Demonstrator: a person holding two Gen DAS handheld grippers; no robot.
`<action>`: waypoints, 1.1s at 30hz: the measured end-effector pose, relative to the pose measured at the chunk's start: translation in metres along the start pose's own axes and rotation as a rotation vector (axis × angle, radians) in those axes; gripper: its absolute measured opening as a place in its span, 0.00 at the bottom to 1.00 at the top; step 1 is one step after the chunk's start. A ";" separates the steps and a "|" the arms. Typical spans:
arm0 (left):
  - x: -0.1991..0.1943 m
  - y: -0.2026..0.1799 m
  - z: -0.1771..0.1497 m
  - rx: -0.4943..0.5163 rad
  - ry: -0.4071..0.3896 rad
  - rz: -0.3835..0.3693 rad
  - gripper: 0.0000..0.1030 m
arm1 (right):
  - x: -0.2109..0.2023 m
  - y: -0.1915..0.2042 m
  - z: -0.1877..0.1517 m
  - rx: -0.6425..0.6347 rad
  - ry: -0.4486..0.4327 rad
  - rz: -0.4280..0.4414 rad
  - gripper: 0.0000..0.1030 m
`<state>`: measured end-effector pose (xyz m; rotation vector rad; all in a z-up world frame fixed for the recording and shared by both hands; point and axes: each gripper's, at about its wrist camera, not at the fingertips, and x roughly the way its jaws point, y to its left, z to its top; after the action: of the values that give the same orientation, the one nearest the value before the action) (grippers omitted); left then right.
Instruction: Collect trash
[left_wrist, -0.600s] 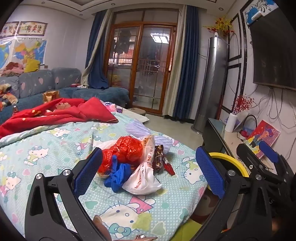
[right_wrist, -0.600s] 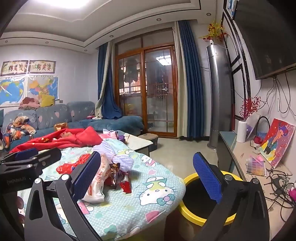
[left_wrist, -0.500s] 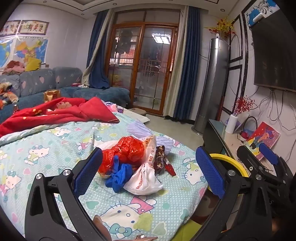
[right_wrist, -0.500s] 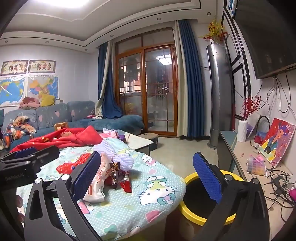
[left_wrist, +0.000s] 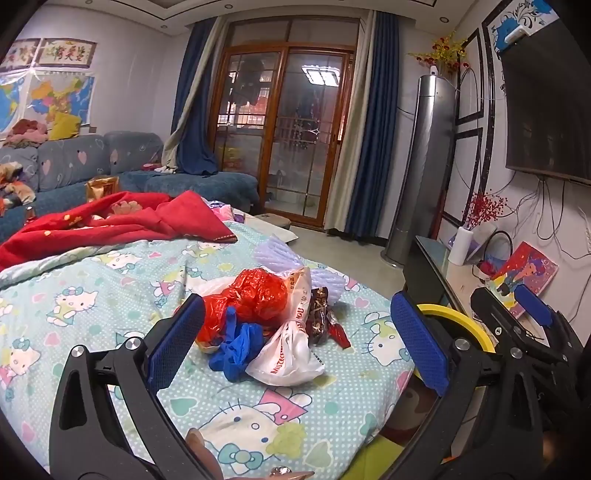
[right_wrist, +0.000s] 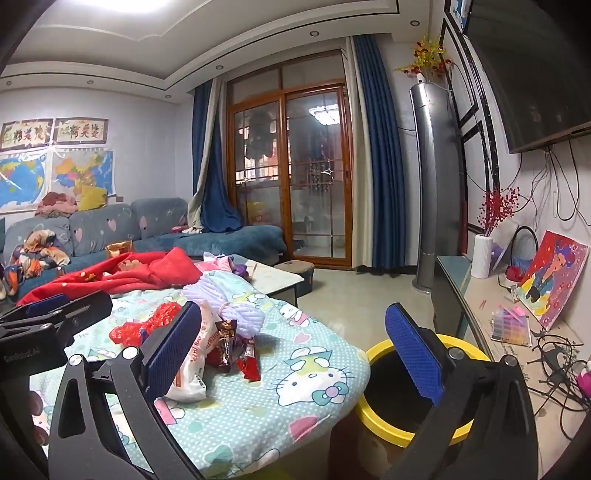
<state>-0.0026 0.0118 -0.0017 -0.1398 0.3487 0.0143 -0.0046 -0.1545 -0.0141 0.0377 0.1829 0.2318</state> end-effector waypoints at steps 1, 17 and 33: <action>0.000 -0.001 0.000 -0.005 0.000 0.001 0.90 | 0.000 0.000 0.000 0.000 0.000 -0.001 0.94; 0.000 -0.002 0.001 -0.004 -0.001 0.002 0.90 | 0.002 -0.004 -0.002 0.003 0.009 -0.008 0.94; -0.001 0.000 0.000 -0.004 -0.001 -0.001 0.90 | 0.002 -0.007 -0.004 0.003 0.013 -0.012 0.94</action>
<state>-0.0034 0.0118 -0.0016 -0.1438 0.3473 0.0144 -0.0024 -0.1605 -0.0186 0.0383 0.1961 0.2203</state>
